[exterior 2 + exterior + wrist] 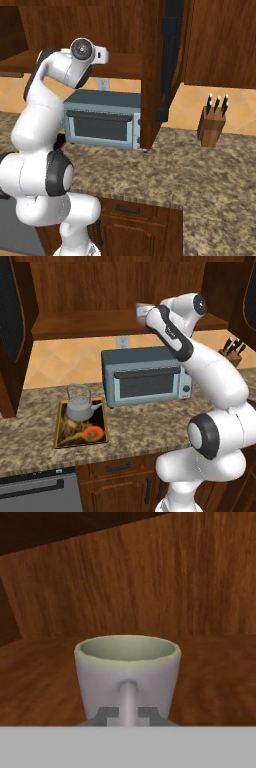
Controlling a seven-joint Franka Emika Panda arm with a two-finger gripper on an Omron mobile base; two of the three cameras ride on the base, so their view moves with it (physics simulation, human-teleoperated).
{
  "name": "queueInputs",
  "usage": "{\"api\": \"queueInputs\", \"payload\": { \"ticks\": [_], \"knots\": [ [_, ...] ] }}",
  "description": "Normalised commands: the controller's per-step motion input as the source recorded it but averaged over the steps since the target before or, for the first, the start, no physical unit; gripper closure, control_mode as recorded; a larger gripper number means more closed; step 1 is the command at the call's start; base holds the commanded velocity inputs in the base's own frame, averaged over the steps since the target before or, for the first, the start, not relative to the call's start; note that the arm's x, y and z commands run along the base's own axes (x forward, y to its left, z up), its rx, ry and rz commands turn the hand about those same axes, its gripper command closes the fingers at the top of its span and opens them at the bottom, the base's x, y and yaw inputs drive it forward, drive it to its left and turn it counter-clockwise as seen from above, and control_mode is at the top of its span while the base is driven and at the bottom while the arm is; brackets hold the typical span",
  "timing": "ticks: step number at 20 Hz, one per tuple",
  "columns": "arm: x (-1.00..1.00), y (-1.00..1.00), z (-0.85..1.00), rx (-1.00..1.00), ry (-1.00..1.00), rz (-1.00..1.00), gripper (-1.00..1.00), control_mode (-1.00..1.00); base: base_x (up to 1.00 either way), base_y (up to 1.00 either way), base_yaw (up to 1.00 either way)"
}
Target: Pick the kettle from the counter and place it on the tray. Then pick the mug from the cabinet and place it on the tray. Then close the cabinet doors.
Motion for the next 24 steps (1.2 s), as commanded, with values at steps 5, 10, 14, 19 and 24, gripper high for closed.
{"api": "queueInputs", "payload": {
  "ticks": [5, 10, 14, 19, 24],
  "knots": [
    [-0.88, 0.32, 0.00, 0.00, -0.07, 0.10, 1.00, -1.00, 0.00, 0.00, 0.00],
    [-0.94, 0.26, 0.00, 0.00, -0.08, 0.09, 1.00, -1.00, 0.00, 0.00, 0.00],
    [-0.95, 0.19, 0.00, 0.00, -0.05, 0.11, 1.00, -1.00, 0.00, 0.00, 0.00],
    [-0.83, 0.12, 0.00, 0.00, -0.01, 0.14, 1.00, -1.00, 0.00, 0.00, 0.00],
    [-0.68, 0.00, -0.06, 0.00, 0.00, 0.15, 1.00, -1.00, 0.00, 0.00, 0.00]
  ]
}}
